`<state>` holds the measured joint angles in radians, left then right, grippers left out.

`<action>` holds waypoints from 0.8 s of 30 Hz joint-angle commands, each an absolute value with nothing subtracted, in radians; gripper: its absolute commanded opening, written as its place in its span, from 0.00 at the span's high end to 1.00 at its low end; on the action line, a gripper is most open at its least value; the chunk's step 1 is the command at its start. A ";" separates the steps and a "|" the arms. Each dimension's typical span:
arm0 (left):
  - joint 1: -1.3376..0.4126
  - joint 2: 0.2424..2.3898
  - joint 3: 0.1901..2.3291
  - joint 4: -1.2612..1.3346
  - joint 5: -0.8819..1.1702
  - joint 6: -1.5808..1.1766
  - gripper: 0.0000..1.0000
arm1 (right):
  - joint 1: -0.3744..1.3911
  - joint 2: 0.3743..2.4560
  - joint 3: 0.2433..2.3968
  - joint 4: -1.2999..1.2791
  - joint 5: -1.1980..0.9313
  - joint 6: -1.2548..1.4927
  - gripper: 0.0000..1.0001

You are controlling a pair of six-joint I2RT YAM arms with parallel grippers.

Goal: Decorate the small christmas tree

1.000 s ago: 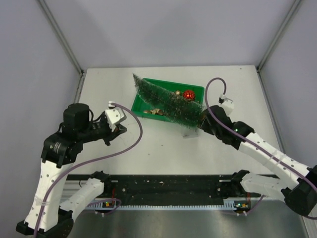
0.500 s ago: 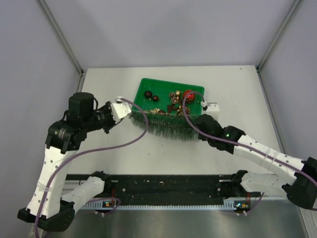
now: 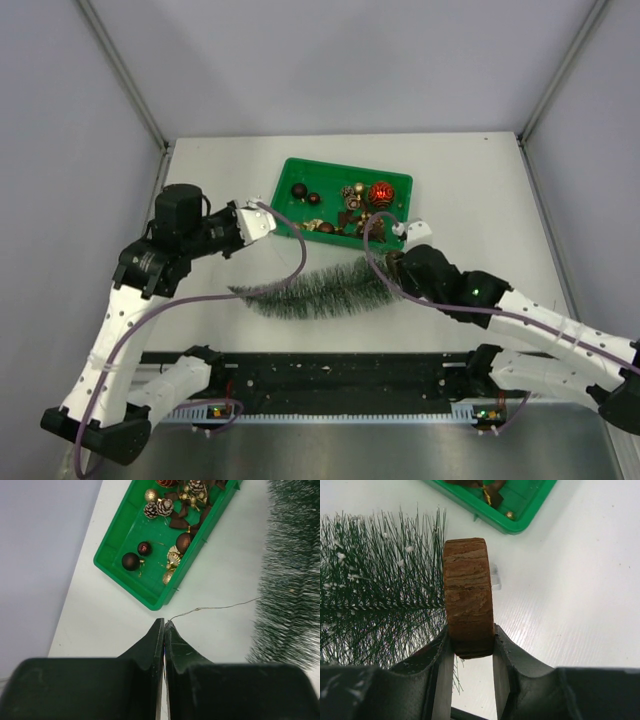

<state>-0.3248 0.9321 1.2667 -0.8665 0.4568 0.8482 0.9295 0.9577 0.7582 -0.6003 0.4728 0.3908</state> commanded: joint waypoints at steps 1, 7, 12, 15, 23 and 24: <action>-0.328 0.951 1.223 -0.759 0.462 0.851 0.93 | 0.940 0.873 0.773 -0.528 0.361 0.273 1.00; -0.327 0.971 1.197 -0.732 0.462 0.824 0.87 | 0.940 0.850 0.813 -0.549 0.206 0.186 1.00; -0.327 0.957 1.163 -0.764 0.549 0.807 0.84 | 0.940 0.836 0.833 -0.558 0.054 0.143 1.00; -0.327 0.957 1.164 -0.845 0.597 0.871 0.81 | 0.940 0.822 0.847 -0.566 0.026 0.126 1.00; -0.327 0.924 1.135 -0.905 0.635 0.933 0.81 | 0.924 0.812 0.917 -0.583 -0.050 0.109 1.00; -0.327 0.913 1.129 -0.887 0.634 0.898 0.81 | 0.910 0.801 0.917 -0.566 -0.072 0.118 1.00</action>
